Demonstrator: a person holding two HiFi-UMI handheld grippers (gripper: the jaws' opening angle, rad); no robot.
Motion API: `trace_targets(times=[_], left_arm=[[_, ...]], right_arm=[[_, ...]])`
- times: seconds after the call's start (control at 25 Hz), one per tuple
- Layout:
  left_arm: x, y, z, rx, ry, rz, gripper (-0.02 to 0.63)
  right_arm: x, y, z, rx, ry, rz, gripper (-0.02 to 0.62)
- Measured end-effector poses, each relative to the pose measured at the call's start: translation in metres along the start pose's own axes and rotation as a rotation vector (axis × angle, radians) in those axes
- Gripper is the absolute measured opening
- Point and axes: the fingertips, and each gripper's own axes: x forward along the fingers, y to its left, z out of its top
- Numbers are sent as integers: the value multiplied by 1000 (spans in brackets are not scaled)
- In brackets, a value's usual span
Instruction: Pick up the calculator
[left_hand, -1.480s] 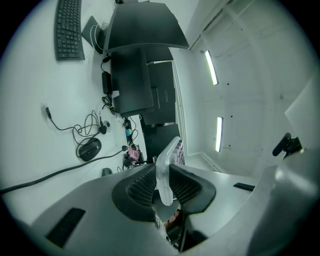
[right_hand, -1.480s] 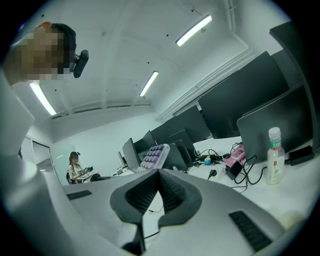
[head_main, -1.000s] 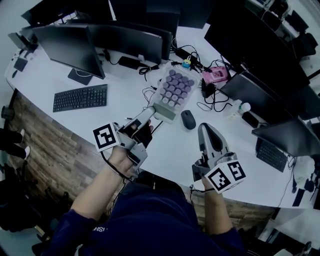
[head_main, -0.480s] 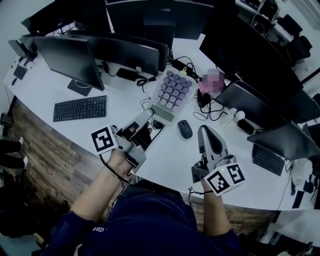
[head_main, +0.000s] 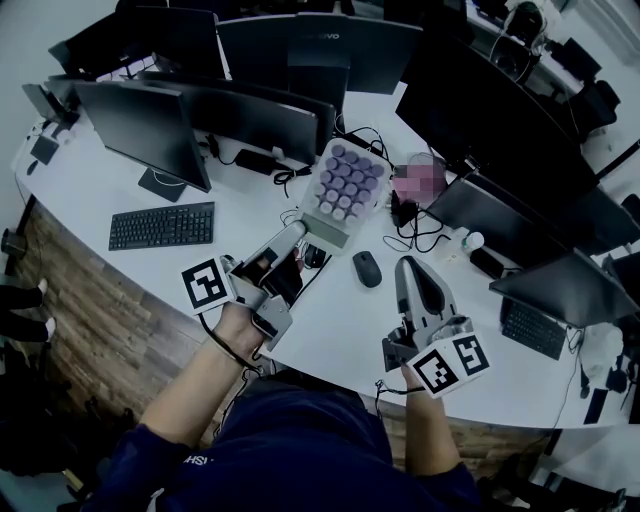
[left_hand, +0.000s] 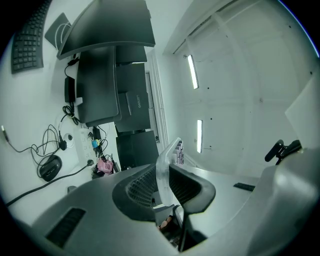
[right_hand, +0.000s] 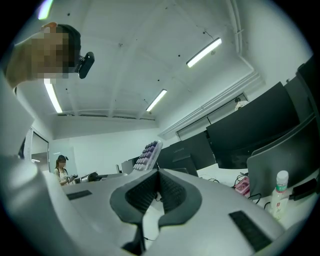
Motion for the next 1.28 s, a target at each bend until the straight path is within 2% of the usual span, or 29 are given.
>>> trace_targets(times=[1.28], left_arm=[[-8,-21,-13,13,-20,-10,98]], right_arm=[[-21,9,3,-30,2,22,3]])
